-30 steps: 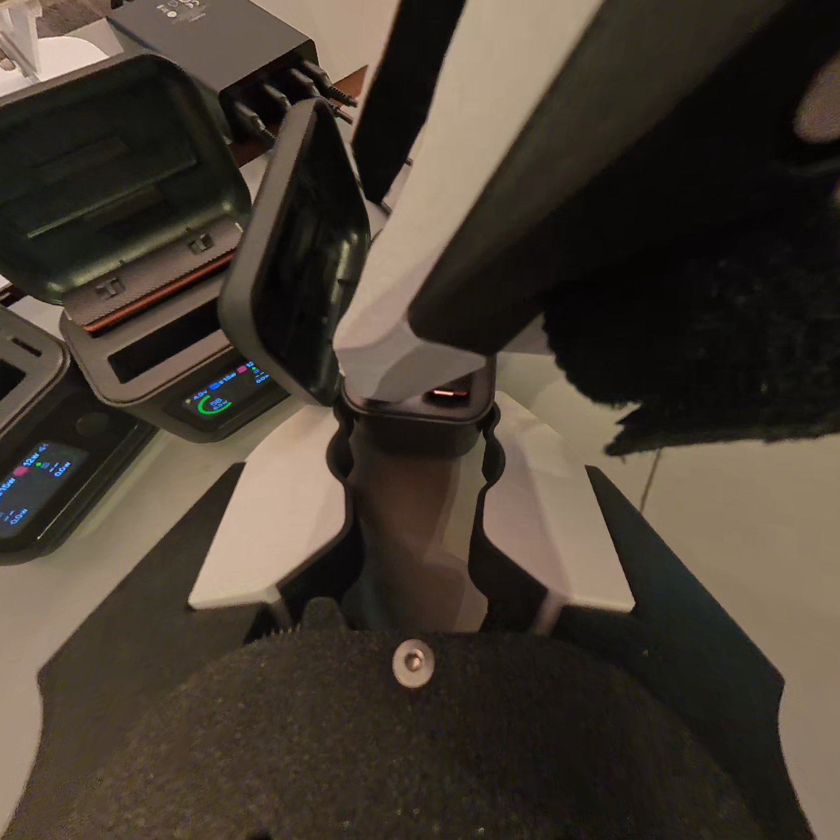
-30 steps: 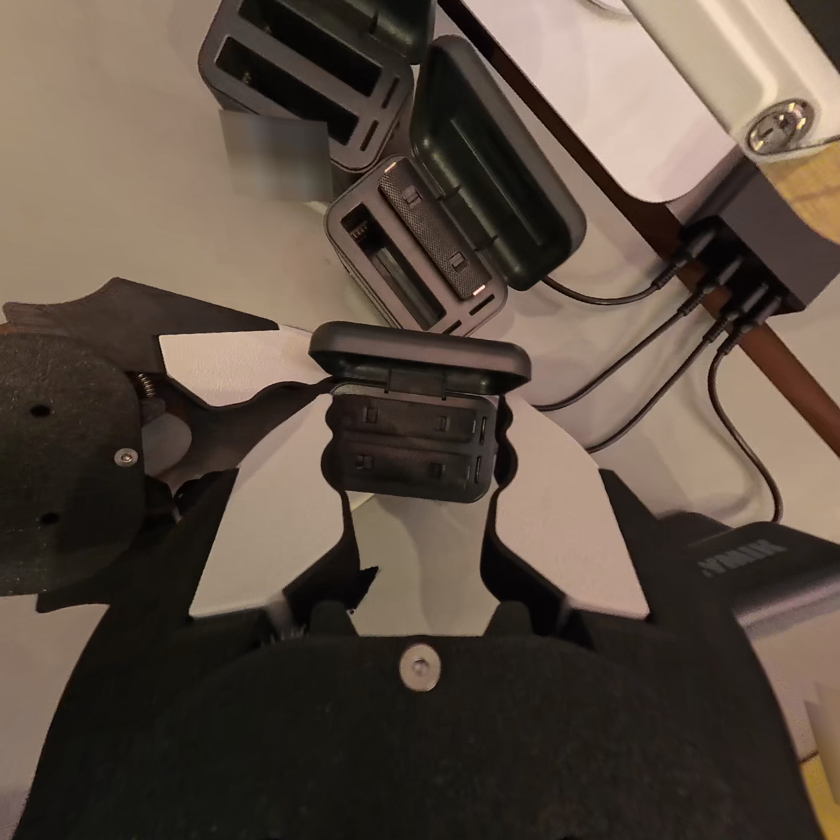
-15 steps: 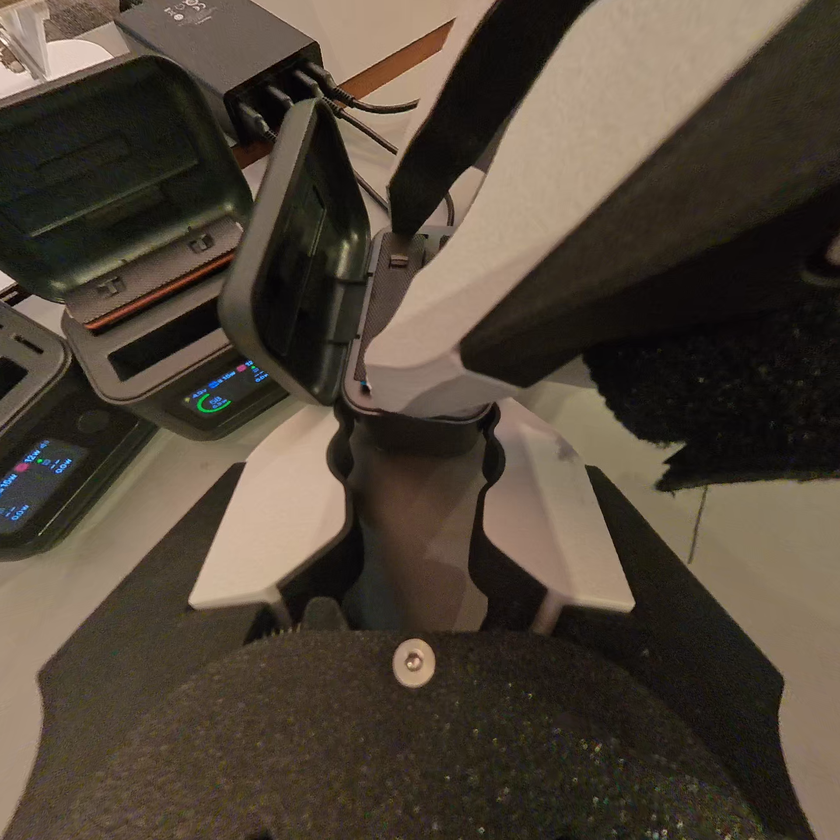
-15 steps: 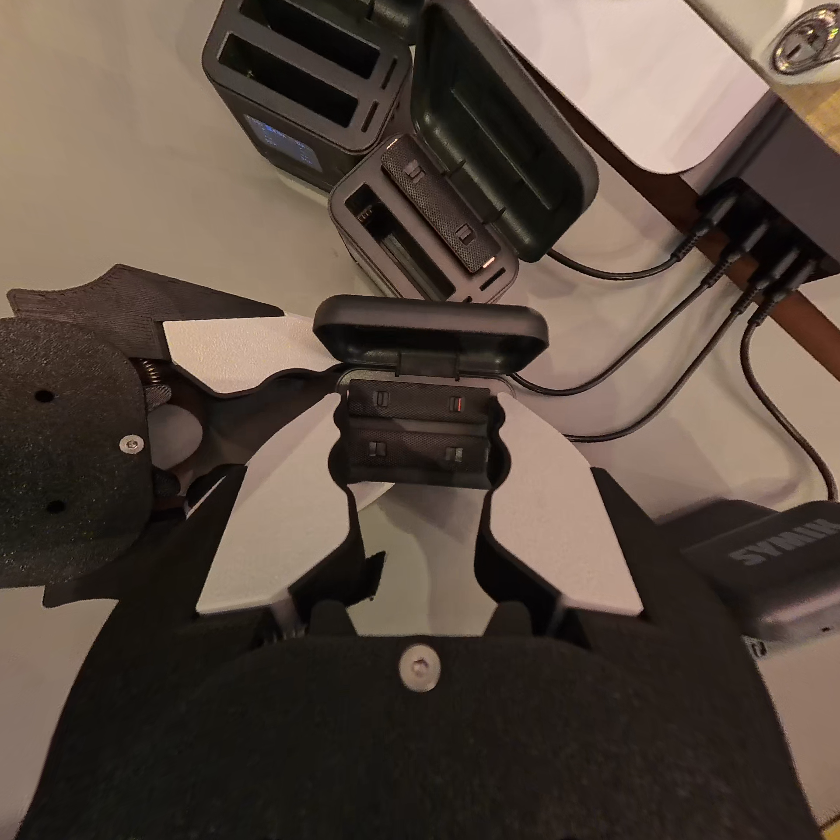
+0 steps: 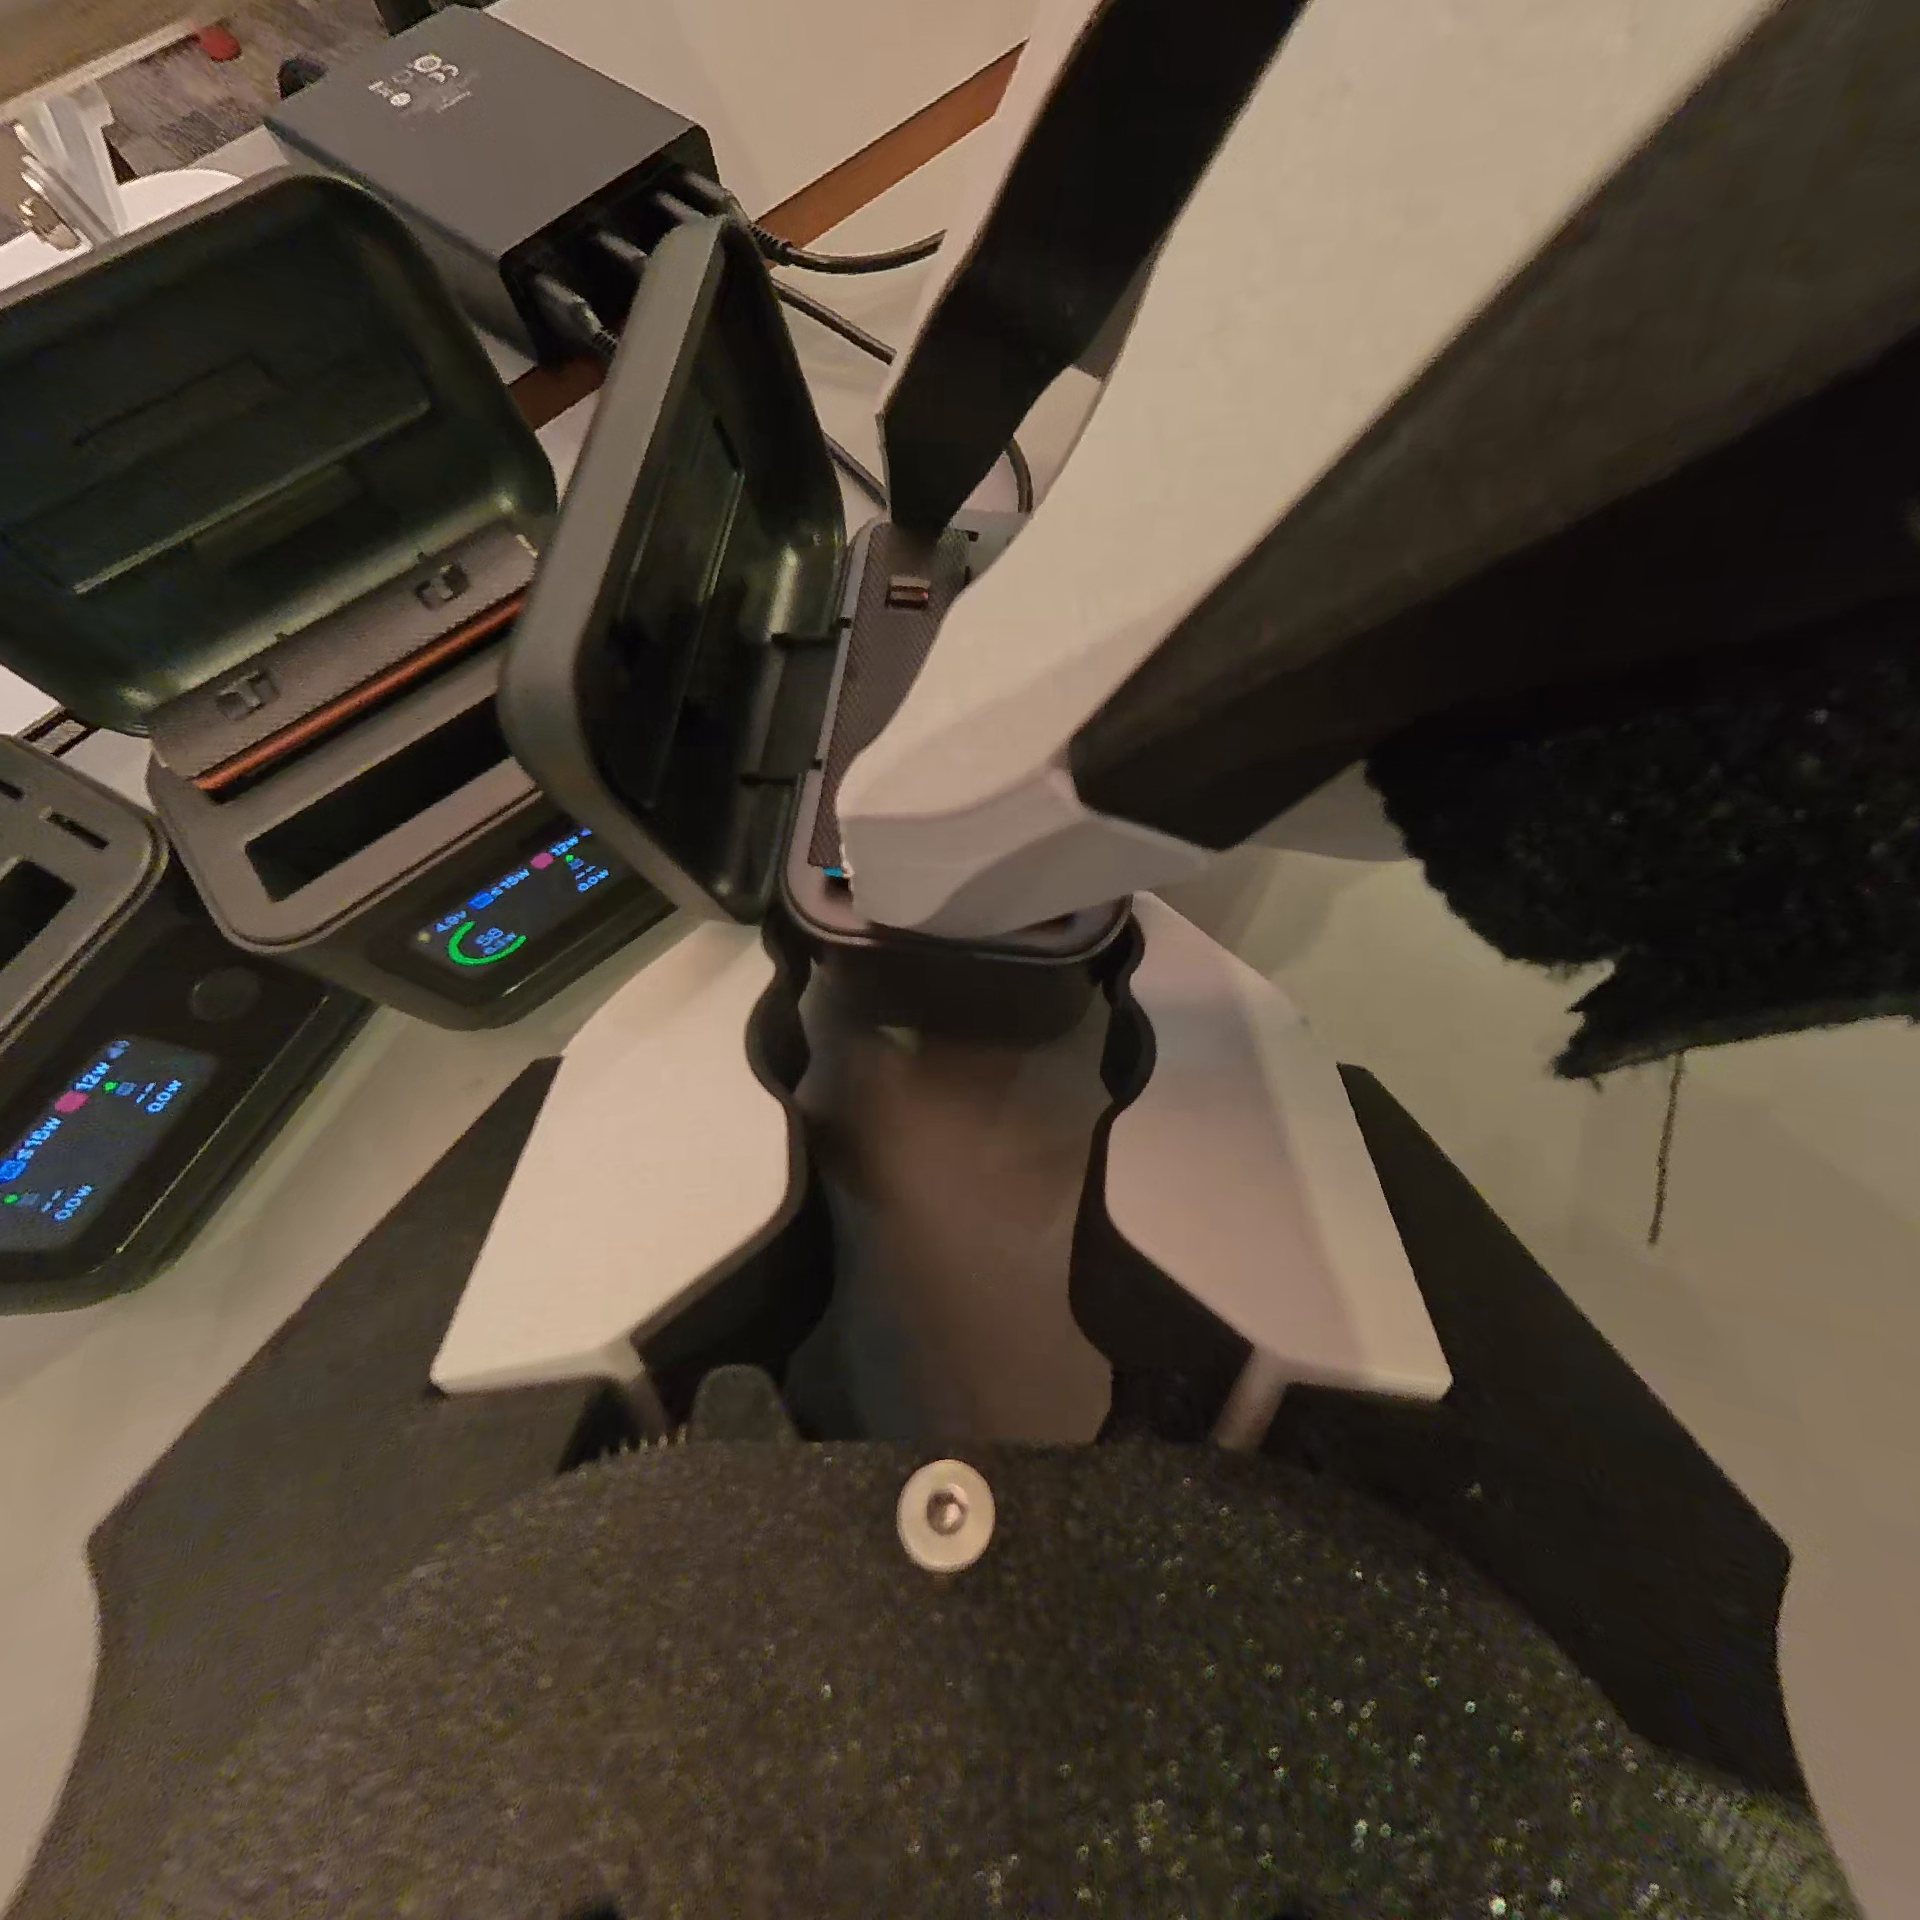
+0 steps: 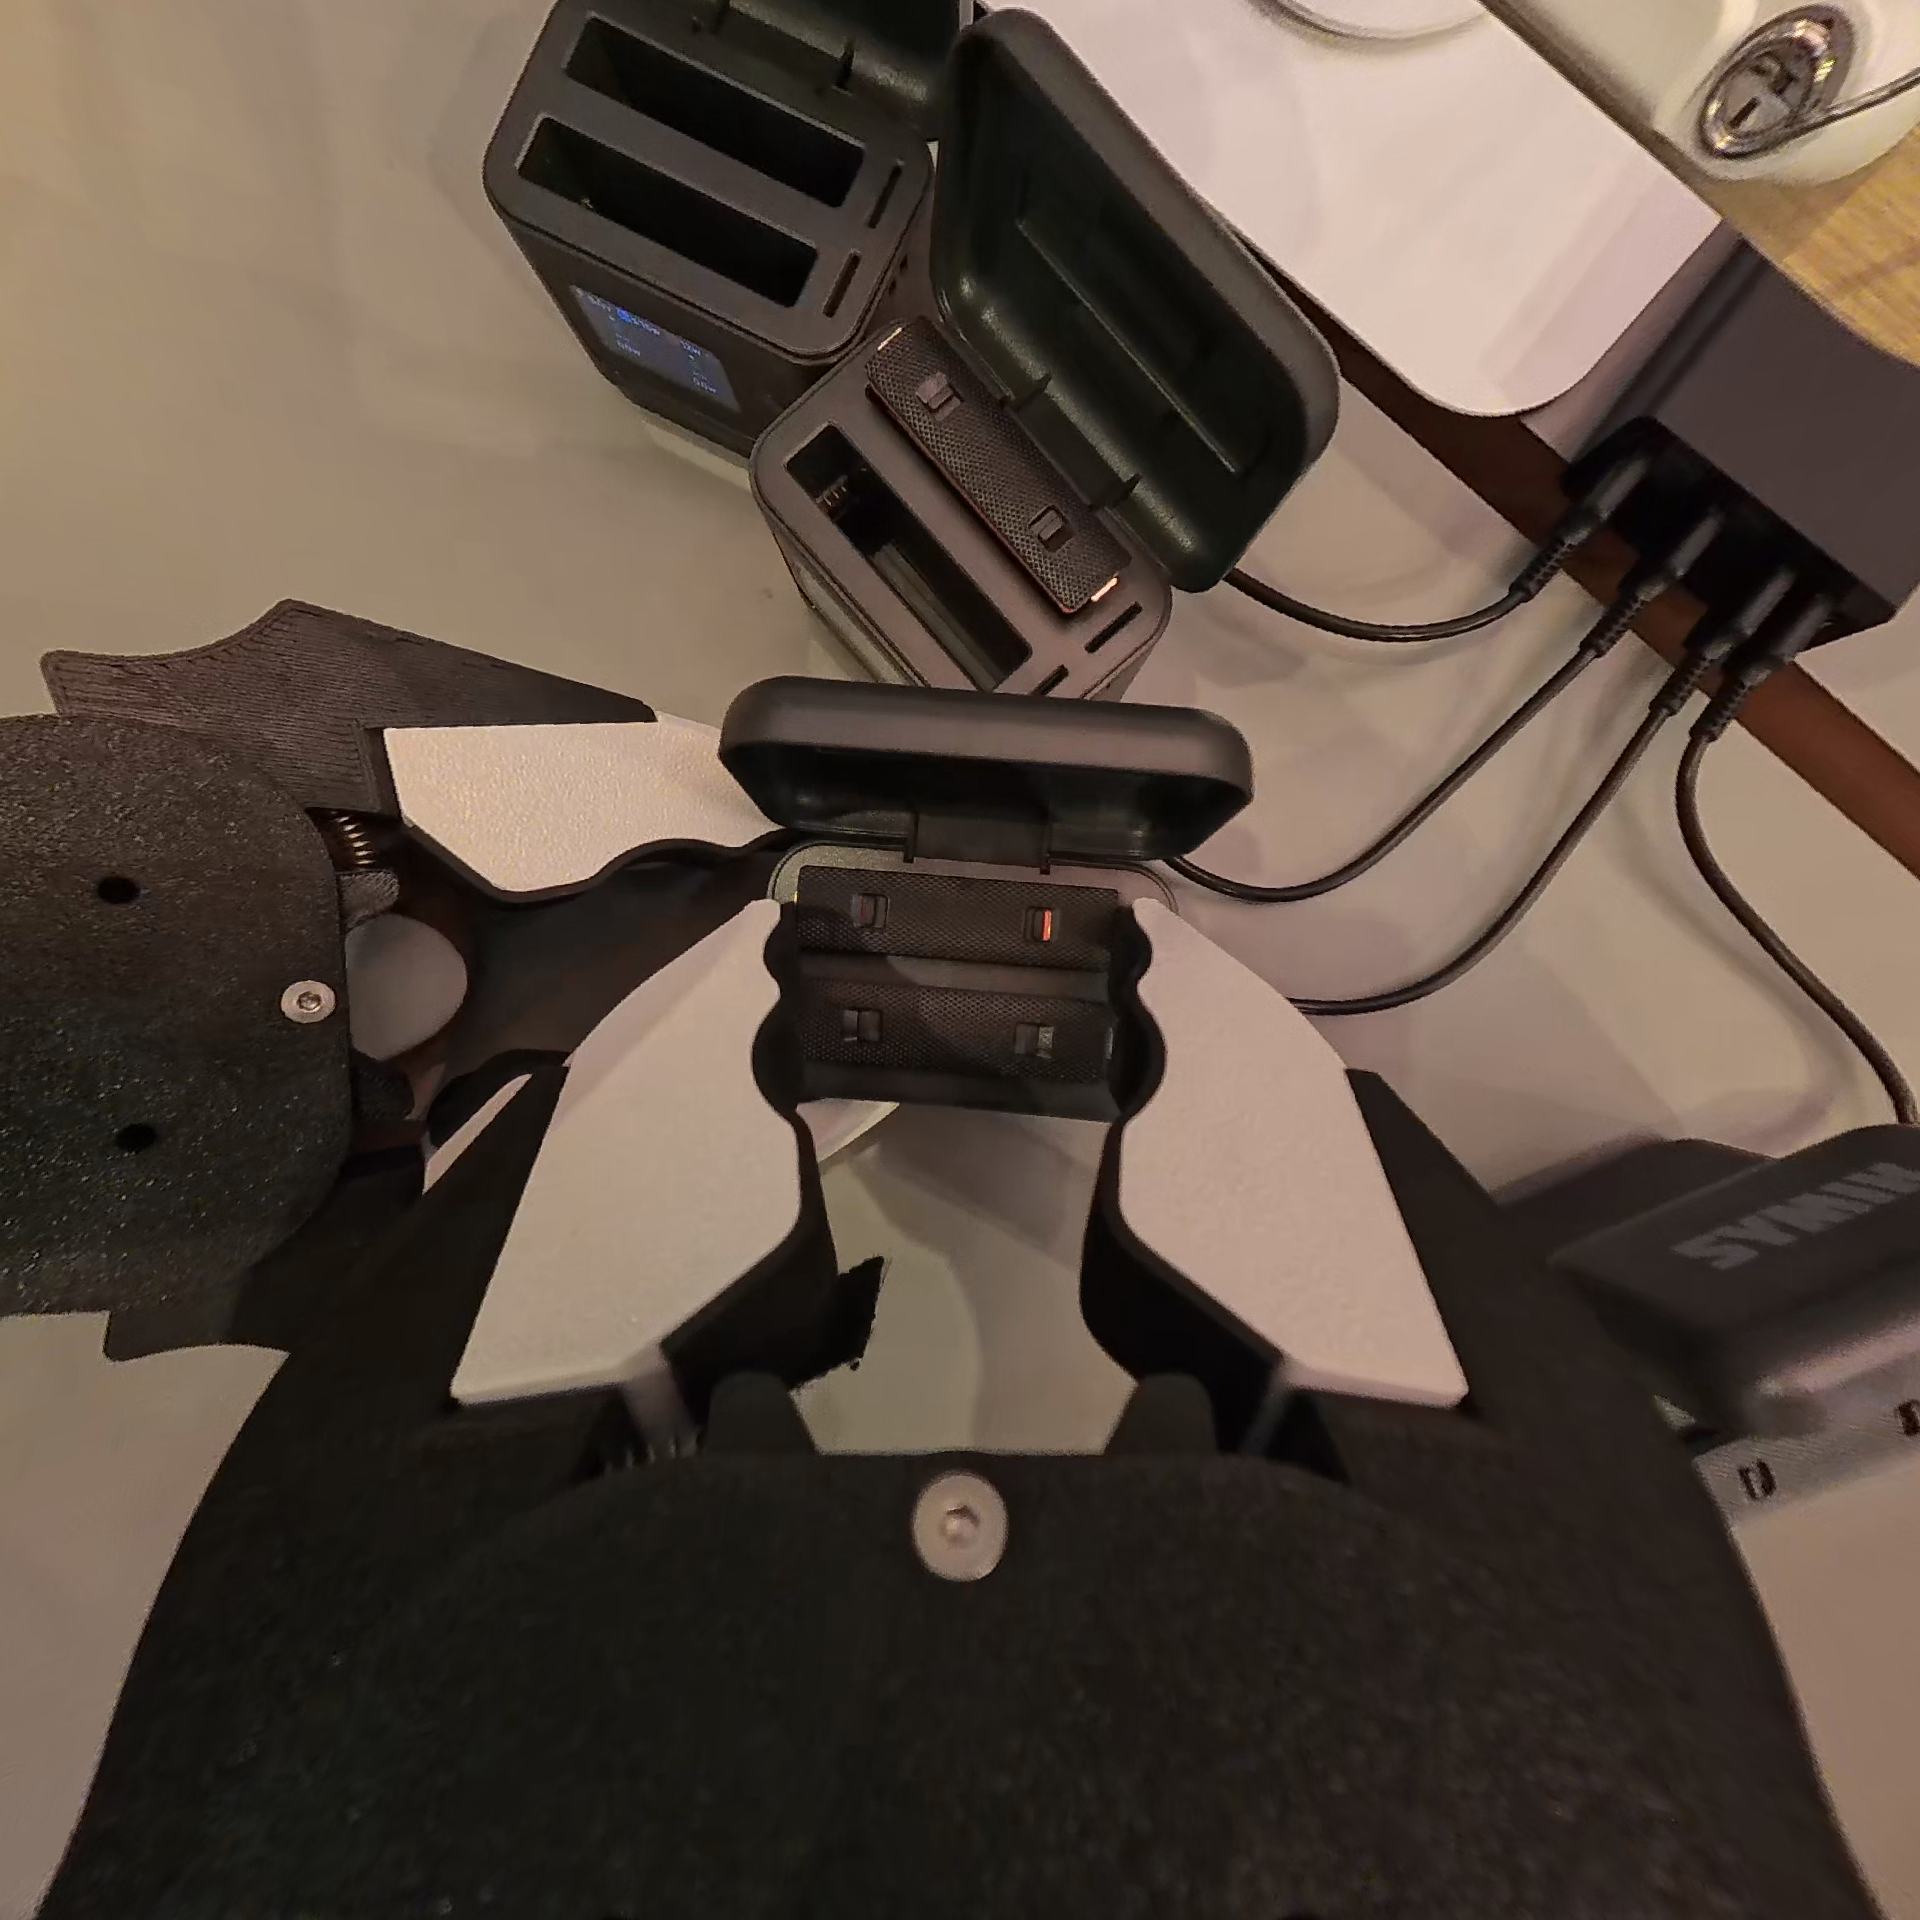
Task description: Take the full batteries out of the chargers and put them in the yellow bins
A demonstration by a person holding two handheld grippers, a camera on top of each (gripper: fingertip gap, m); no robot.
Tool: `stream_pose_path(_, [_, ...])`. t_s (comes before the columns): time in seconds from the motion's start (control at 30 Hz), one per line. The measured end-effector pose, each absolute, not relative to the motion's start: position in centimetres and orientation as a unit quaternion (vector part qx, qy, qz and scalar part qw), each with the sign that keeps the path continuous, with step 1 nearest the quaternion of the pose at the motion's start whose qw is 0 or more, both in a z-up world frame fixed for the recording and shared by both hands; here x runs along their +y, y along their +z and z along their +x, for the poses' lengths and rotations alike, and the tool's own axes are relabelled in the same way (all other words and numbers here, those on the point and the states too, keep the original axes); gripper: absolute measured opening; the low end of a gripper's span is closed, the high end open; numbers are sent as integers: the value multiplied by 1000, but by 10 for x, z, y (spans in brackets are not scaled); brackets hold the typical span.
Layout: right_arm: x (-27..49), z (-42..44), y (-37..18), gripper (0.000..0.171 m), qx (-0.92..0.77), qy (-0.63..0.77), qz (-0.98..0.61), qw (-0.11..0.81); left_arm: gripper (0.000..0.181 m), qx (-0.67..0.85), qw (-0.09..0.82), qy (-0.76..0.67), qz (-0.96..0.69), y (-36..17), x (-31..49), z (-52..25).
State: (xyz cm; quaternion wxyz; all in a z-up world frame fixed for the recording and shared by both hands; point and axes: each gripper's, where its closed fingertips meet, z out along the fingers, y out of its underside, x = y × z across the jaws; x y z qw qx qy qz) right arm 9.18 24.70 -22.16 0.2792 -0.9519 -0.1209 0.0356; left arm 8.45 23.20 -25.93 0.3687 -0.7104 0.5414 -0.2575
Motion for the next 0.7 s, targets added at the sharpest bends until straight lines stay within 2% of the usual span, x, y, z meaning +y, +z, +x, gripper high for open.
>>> stream_pose_path(0.23, [245, 93, -220, 56, -113, 40, -949, 291, 56, 546, 375, -254, -705, -259, 231, 85])
stream_pose_path(0.4, [250, 95, -177, 57, -119, 38, -933, 338, 55, 543, 371, -256, -708, -259, 232, 85])
stream_pose_path(0.7, [241, 99, -162, 57, -106, 53, -927, 357, 56, 544, 369, -259, -708, -259, 232, 85])
